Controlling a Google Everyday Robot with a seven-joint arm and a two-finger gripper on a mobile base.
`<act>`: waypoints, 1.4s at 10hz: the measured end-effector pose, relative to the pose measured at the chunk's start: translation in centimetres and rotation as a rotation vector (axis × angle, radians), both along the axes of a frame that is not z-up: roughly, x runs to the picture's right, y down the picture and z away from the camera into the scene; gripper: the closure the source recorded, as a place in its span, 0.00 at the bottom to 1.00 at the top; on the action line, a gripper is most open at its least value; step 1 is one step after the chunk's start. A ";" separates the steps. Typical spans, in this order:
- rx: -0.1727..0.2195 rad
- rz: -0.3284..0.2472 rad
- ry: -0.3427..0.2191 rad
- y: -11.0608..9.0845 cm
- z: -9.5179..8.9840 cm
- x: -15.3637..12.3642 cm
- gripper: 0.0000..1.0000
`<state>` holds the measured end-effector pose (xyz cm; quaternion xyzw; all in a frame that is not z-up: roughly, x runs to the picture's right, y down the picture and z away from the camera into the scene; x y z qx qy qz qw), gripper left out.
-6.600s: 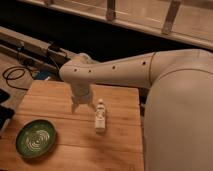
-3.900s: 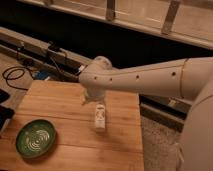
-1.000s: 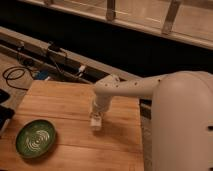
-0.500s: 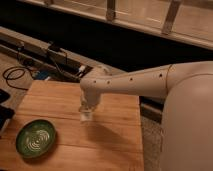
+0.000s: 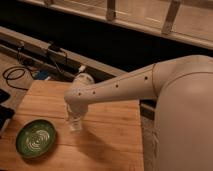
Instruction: Place the bottle in the ceramic bowl
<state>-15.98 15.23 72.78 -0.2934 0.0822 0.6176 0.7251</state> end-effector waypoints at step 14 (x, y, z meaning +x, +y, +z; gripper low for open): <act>-0.019 -0.092 -0.048 8.1 -1.5 -7.1 1.00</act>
